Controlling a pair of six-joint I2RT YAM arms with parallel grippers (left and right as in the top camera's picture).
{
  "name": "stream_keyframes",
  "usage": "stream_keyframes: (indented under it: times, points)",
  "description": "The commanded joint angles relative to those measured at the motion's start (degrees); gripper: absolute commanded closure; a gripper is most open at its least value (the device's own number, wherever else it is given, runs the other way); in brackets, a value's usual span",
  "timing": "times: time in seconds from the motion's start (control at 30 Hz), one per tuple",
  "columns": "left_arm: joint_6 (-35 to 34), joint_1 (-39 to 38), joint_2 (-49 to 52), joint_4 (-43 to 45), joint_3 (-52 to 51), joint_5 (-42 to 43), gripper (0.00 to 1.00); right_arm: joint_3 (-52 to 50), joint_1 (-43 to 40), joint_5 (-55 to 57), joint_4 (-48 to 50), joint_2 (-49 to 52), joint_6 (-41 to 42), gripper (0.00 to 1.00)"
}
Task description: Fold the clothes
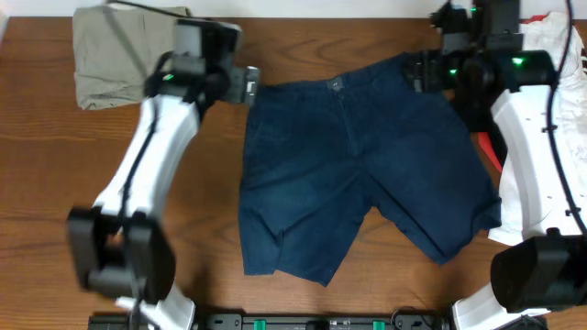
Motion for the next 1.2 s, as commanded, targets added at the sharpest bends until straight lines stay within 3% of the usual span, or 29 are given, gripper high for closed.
stream_keyframes:
  times: [0.0, 0.63, 0.77, 0.9, 1.03, 1.17]
  points:
    - [1.0, -0.3, 5.2, 0.9, 2.7, -0.2, 0.02, 1.0, -1.0, -0.5, -1.1, -1.1, -1.0, 0.34]
    - [3.3, -1.2, 18.9, 4.6, 2.7, 4.5, 0.00, 1.0, -0.7, -0.2, -3.5, -1.0, -3.5, 0.35]
    - [3.3, -1.2, 21.0, 4.5, 2.6, 4.7, 0.18, 1.0, -0.7, -0.2, -3.3, -1.0, -4.6, 0.39]
    - [2.8, -1.2, 21.0, 4.7, 2.6, 4.7, 0.60, 1.0, -0.8, -0.2, -3.2, -1.0, -4.6, 0.41]
    - [2.2, -1.1, 21.0, 4.7, 2.6, 4.7, 0.90, 1.0, -0.7, -0.2, -3.0, -1.0, -4.6, 0.44]
    - [-4.2, -0.2, 21.0, 4.5, 2.7, 1.1, 0.94, 0.8, -0.5, -0.2, -2.3, -0.9, -4.3, 0.48]
